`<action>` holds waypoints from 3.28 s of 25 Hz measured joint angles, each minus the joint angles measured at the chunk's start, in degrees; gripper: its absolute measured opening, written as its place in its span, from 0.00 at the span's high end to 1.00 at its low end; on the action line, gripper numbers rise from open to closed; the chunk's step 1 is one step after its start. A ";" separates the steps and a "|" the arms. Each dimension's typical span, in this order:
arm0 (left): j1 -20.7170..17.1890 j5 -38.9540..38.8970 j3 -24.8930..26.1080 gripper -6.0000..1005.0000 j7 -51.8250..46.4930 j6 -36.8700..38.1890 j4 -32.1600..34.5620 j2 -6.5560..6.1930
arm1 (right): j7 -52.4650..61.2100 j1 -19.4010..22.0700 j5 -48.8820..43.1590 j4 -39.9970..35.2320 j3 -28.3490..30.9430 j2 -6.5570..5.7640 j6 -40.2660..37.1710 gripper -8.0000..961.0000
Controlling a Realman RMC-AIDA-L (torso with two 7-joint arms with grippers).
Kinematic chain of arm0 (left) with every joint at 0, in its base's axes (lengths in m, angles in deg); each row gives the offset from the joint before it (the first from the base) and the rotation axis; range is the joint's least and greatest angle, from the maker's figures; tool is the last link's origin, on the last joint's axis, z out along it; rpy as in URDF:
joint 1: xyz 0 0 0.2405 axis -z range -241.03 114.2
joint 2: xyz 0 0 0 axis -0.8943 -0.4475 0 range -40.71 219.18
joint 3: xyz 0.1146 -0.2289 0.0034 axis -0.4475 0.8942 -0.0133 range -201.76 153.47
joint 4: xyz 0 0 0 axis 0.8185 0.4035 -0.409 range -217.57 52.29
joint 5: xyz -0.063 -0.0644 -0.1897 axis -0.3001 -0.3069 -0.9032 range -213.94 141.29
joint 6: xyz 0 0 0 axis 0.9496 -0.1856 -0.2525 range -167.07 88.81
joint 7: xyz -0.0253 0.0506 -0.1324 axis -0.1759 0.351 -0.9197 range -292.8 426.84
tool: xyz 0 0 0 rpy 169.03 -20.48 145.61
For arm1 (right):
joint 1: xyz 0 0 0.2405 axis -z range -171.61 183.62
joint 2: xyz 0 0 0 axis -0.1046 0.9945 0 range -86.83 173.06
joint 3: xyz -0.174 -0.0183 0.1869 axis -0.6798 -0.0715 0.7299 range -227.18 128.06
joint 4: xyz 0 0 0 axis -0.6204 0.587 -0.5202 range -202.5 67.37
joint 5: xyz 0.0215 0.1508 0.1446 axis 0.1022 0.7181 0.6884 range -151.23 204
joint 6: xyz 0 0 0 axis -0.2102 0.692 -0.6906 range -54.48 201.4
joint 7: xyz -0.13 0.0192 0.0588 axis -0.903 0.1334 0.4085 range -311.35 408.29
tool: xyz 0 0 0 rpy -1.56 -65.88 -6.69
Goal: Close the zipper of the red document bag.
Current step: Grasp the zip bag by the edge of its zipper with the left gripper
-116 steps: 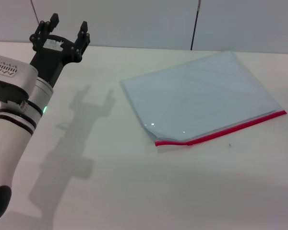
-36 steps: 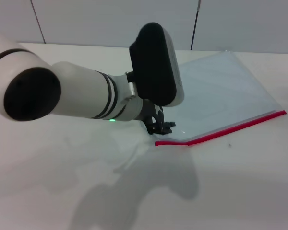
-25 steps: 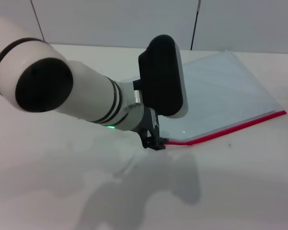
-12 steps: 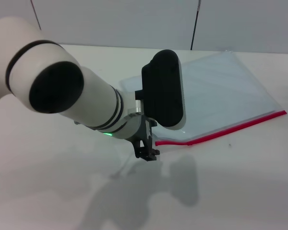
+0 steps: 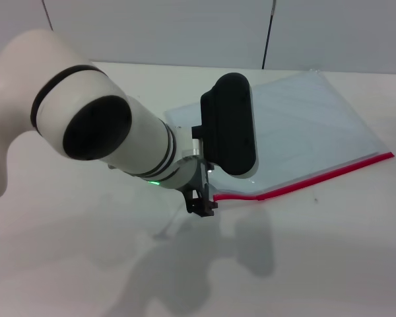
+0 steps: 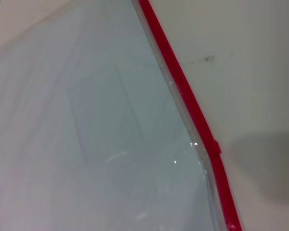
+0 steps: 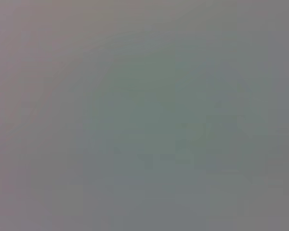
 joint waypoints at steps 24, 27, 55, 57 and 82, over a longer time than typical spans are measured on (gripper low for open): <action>0.40 0.05 -3.19 0.30 -0.11 10.53 6.71 0.04 | 0.06 -0.42 0.01 0.09 0.00 0.00 0.01 0.33; 0.36 0.05 -3.23 0.30 -0.13 12.16 7.28 0.06 | 0.06 -0.47 0.01 0.09 0.00 0.00 0.01 0.33; 0.23 -0.43 -3.25 0.40 -1.76 17.52 9.81 0.33 | 0.06 -0.49 0.01 0.09 0.00 0.00 0.01 0.33; 0.33 -0.29 -3.25 0.40 -1.82 17.53 9.93 0.29 | 0.06 -0.50 0.01 0.08 0.00 0.00 0.01 0.33; 0.70 0.74 -3.75 0.91 -3.24 19.31 11.11 0.22 | 0.55 -0.61 -0.02 0.09 0.00 0.00 0.03 0.33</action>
